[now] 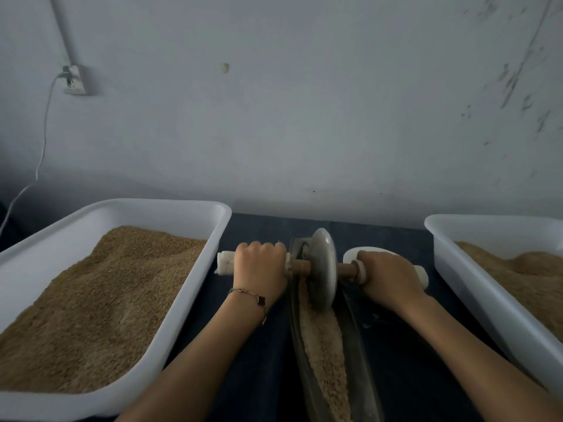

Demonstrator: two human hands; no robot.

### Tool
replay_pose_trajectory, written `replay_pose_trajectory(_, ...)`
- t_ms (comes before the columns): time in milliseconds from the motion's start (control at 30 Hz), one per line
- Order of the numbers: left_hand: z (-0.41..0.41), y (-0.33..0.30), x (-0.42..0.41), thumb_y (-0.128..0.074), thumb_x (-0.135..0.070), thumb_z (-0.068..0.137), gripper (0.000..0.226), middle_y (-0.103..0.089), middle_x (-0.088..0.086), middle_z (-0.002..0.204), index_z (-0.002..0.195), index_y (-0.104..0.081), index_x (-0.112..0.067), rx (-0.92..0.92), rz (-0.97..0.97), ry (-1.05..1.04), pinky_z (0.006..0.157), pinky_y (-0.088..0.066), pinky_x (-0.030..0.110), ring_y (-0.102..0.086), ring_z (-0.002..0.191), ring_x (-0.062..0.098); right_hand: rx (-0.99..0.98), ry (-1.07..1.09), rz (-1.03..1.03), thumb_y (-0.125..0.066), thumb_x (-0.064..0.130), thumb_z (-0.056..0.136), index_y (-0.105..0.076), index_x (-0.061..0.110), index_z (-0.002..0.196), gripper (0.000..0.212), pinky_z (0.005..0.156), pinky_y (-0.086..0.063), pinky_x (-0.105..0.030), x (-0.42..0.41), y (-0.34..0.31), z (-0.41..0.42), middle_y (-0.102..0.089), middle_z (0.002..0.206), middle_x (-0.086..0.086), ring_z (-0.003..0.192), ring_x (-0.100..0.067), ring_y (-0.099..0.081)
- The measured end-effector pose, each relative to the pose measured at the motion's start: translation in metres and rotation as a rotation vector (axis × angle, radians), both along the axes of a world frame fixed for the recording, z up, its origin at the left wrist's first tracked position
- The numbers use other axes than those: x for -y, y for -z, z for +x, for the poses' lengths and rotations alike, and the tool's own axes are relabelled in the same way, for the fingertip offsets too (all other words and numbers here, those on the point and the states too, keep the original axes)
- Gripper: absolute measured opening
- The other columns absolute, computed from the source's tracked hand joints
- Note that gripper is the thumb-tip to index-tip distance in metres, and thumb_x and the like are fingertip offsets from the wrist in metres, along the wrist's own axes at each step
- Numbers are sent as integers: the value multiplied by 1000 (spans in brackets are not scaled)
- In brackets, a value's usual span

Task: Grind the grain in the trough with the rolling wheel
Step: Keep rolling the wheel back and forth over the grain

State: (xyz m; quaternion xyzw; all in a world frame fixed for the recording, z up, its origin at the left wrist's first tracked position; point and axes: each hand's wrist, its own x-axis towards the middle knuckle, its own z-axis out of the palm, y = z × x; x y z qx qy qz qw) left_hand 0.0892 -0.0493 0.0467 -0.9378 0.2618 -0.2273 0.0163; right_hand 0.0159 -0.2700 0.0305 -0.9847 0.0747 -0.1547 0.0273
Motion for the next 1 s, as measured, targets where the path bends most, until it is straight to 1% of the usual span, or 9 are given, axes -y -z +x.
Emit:
replay_pose_trajectory(100,-26,-7,-5,-54,-33,90,13,-60,-5,84,86,-48,-22,-55,49,51,74,-41,29,-56,78,14,-124,9,80,-56,23,83,-51,30,86,9,64,-43,-30,-7,-1,-33,-56,82,9,77,-16,-59)
replay_pose_trajectory(200,-59,-8,-22,-50,-36,91,15,-60,-7,88,84,-43,-25,-168,61,74,74,-39,28,-57,82,14,-186,31,28,-57,24,82,-43,36,81,18,63,-41,-27,-19,-8,-70,-54,80,11,74,-12,-56)
replay_pose_trajectory(333,-104,-7,-52,-48,-39,87,14,-49,-12,80,83,-37,-32,-326,31,83,68,-34,25,-55,81,9,-191,4,-150,-59,31,80,-34,38,71,28,53,-26,-17,-33,-22,-117,-42,69,16,65,1,-40)
replay_pose_trajectory(433,-121,-6,-63,-45,-40,85,15,-53,-11,82,80,-34,-31,-359,51,86,60,-28,27,-57,82,10,-108,-62,-217,-71,26,64,-28,36,64,45,48,-17,-17,-37,-32,-130,-29,60,16,53,2,-27)
replay_pose_trajectory(567,-106,-2,-59,-47,-40,85,16,-41,-12,72,79,-35,-31,-412,67,52,55,-26,26,-45,70,9,-205,-29,-174,-57,28,81,-31,37,71,28,60,-31,-18,-35,-27,-110,-42,73,17,70,-1,-42)
replay_pose_trajectory(633,-88,5,-50,-49,-38,85,15,-47,-12,76,79,-37,-31,-422,46,31,58,-30,26,-49,72,11,-188,-17,-134,-59,28,80,-38,38,78,23,65,-36,-21,-30,-19,-89,-53,84,15,78,-5,-51)
replay_pose_trajectory(800,-29,10,-25,-49,-38,83,11,-57,-11,77,79,-52,-28,-394,-141,3,63,-41,27,-55,70,10,-34,20,-222,-57,31,79,-45,33,81,12,64,-31,-28,-14,-14,-19,-62,90,9,81,-13,-57)
replay_pose_trajectory(900,-6,2,-13,-50,-37,84,14,-57,-9,76,77,-52,-25,-323,-126,-26,65,-43,28,-54,69,12,-7,17,-258,-56,29,80,-47,30,87,11,65,-29,-30,-7,-17,6,-62,93,8,85,-17,-58)
replay_pose_trajectory(1000,-3,4,-7,-52,-38,85,14,-54,-7,73,80,-48,-25,-196,-75,-28,66,-41,29,-54,70,14,13,26,-172,-58,28,80,-45,29,81,13,64,-30,-30,-5,-9,6,-62,87,7,78,-15,-56)
